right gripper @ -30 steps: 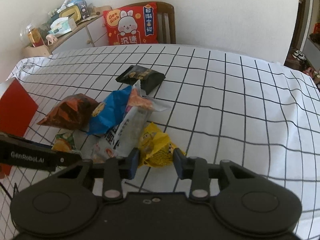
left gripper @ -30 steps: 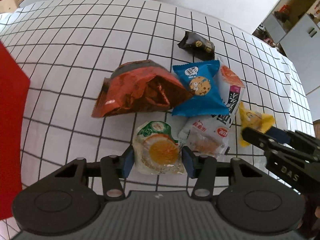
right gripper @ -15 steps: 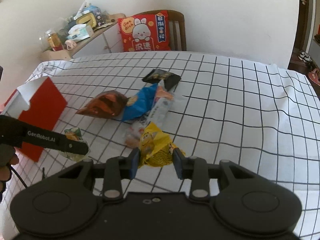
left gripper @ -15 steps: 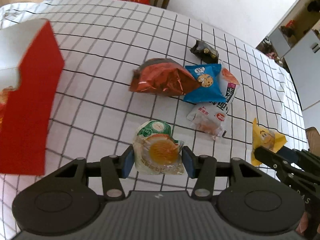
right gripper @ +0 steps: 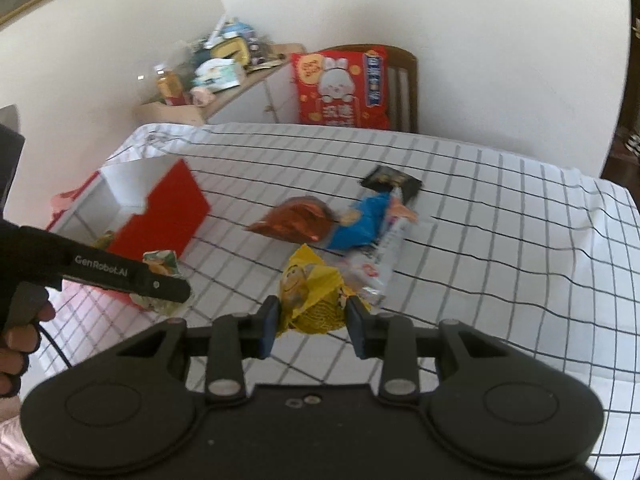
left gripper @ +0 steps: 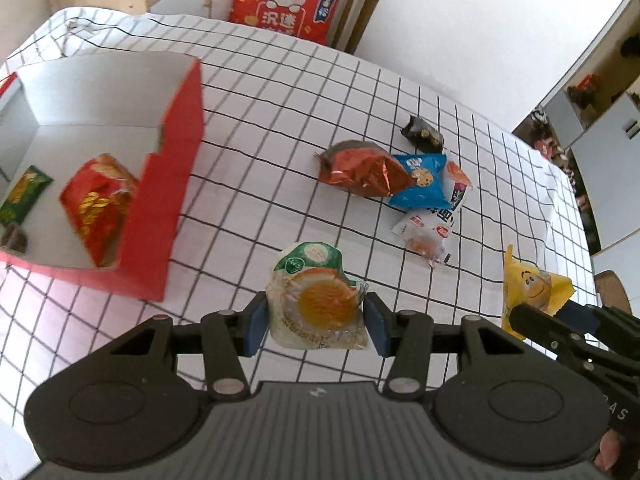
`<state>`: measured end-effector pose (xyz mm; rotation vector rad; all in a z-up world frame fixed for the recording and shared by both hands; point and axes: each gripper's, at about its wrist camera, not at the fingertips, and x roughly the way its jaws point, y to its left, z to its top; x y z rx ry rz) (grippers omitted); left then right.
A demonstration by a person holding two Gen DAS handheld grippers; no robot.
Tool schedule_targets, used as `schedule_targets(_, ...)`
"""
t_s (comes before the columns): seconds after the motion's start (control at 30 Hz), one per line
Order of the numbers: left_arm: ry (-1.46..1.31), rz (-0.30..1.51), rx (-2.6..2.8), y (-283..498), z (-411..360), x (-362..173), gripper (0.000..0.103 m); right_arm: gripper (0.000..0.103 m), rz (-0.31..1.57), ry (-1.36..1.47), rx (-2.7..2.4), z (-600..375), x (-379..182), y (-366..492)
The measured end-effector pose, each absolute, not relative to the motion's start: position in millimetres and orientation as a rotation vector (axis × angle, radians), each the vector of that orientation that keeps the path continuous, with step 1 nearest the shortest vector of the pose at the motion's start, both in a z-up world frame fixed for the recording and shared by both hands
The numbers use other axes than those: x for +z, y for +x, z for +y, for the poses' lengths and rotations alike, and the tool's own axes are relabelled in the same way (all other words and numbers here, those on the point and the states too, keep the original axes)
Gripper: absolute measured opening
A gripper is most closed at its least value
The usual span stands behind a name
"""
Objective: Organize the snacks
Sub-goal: 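Carry the pastry into the red box with the left gripper while the right carries the yellow packet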
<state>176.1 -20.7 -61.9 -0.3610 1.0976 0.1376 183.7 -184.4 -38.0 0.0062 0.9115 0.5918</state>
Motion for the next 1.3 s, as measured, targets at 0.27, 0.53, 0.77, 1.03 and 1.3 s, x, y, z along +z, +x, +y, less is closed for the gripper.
schedule_targets(0.27,-0.375,1.076,0.163,150,14,-41,0.050,0.034,0.898,-0.042,0.639,-148,-16,166)
schedule_targets(0.53,-0.397,1.066,0.169,139,53,-30,0.050,0.034,0.876,-0.060,0.673,-104,0,154)
schedule_targets(0.77,-0.417,1.044,0.174,130,93,-21,0.050,0.034,0.858,-0.066,0.692,-59,10,152)
schedule_targets(1.03,-0.446,1.016,0.200,121,147,-14,0.050,0.034,0.851,-0.107,0.706,-2,17,149)
schedule_targets(1.3,-0.470,0.992,0.263,118,201,-12,0.050,0.034,0.841,-0.153,0.726,54,16,154)
